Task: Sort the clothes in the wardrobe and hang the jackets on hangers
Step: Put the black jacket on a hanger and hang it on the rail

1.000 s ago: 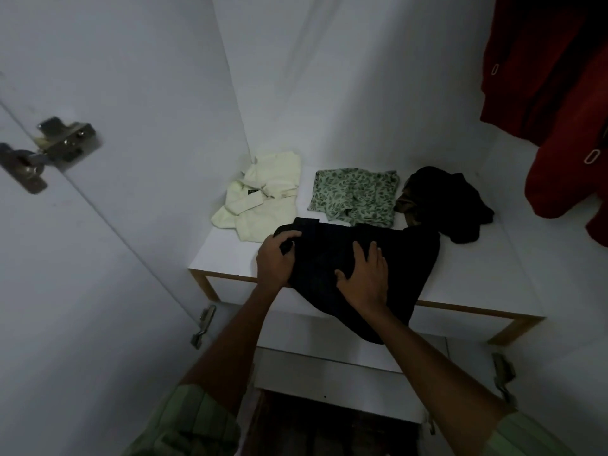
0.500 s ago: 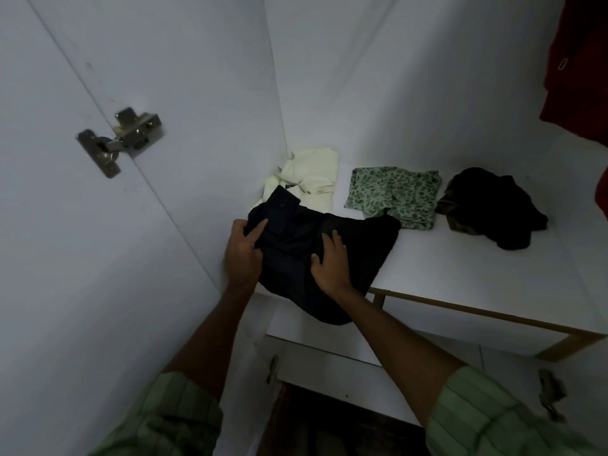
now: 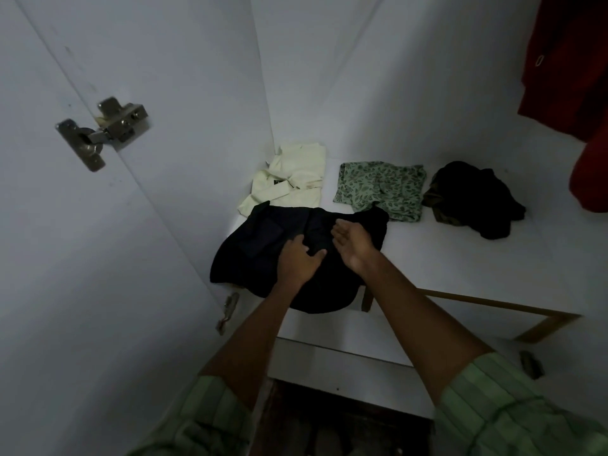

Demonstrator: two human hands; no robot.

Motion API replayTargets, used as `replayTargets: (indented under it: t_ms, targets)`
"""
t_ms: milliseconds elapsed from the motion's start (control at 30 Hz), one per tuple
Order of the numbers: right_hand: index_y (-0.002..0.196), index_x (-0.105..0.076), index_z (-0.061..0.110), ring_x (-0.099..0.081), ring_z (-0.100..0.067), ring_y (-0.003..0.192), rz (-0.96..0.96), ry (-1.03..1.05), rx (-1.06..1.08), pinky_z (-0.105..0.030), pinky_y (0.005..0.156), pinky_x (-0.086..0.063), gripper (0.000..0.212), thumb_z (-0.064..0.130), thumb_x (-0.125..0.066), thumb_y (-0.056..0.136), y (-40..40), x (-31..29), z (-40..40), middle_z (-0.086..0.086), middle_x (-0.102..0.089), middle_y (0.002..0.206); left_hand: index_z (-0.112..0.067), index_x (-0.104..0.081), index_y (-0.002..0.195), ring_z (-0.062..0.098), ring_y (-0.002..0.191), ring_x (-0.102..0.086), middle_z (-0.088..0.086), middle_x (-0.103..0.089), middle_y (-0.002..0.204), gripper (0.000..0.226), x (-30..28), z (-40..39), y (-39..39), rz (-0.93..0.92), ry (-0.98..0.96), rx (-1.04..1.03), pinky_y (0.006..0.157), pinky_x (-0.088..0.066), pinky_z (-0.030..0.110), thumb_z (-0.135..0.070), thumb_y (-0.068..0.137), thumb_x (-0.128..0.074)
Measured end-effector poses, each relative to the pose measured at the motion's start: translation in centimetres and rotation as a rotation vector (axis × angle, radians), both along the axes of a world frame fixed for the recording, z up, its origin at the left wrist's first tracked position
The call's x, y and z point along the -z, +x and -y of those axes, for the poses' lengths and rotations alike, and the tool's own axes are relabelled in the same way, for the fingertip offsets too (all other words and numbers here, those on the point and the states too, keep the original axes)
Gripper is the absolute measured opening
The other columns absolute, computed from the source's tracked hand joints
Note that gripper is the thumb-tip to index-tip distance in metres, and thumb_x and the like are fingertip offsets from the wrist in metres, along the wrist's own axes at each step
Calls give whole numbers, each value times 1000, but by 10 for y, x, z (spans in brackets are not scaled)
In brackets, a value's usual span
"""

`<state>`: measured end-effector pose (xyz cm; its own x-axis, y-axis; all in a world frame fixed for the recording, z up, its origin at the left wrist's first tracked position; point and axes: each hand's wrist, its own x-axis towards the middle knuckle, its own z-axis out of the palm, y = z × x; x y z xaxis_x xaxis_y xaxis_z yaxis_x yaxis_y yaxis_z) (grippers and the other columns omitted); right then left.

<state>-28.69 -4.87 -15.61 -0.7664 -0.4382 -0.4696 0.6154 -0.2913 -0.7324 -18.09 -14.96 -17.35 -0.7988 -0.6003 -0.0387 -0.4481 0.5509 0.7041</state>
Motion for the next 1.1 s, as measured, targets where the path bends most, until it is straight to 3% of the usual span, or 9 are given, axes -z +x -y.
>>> replayTargets:
  t_ms: [100,200,433,533,633,767,833,933,1100]
  targets:
    - [141,-52,0,-57,-36,130,120,-315,121,-42,112,-45,43,16,-57,102,-2,0,-35,-24,-58,139,-11,-68,97,30,101,-66,7,-69,98,44,-10,-4,-15,73,20,-34,74,-46,32,-52,83,-74]
    - [133,-58,0,-67,-36,117,126,-468,162,-41,100,-54,42,26,-62,99,1,7,-66,-26,-67,126,-16,-50,62,19,66,-58,-1,-54,64,45,-23,-12,-29,0,93,-2,57,-35,32,-49,80,-75]
    - [112,-65,4,-66,-23,80,-33,-98,153,-31,74,-54,44,45,-67,95,-4,18,-120,-12,-66,94,-16,-72,115,25,105,-72,4,-77,109,40,-60,-63,-57,-136,709,258,94,-57,40,-47,90,-68]
    - [121,-65,9,-65,-29,92,-77,-177,39,-43,90,-50,62,63,-60,90,-14,-3,-150,-16,-67,109,-21,-65,132,23,118,-67,2,-64,135,51,-65,-87,-64,-47,954,518,106,-51,41,-57,104,-42]
    - [136,-61,2,-62,-38,122,-68,-239,24,-50,111,-43,80,69,-44,96,-23,-19,-189,-23,-63,135,-28,-71,125,14,129,-59,-5,-56,146,33,-47,-106,-64,101,629,821,109,-44,30,-37,109,-43]
    - [123,-70,5,-70,-34,108,-85,198,-26,-47,99,-53,49,42,-72,91,-27,-10,-233,-20,-69,126,-21,-74,119,17,114,-65,2,-55,147,33,-11,-122,-73,50,263,841,95,-53,25,-8,89,-76]
    - [121,-68,8,-69,-30,103,-230,590,39,-45,95,-56,37,18,-79,86,-33,7,-249,-15,-70,123,-29,-72,118,22,113,-63,-2,-59,135,48,0,-131,-78,-73,29,687,95,-54,34,-21,74,-88]
    - [125,-67,14,-66,-27,107,-401,784,97,-46,99,-55,40,13,-76,86,-32,18,-251,-8,-70,121,-35,-58,131,24,129,-47,-2,-50,138,80,3,-138,-76,-1,-257,331,108,-40,48,-56,60,-89]
    - [127,-62,11,-64,-29,111,-567,929,206,-41,97,-54,38,14,-70,89,-40,24,-237,-10,-67,123,-16,-59,135,28,119,-62,6,-64,131,88,-14,-135,-77,263,-123,373,92,-50,34,-72,70,-77]
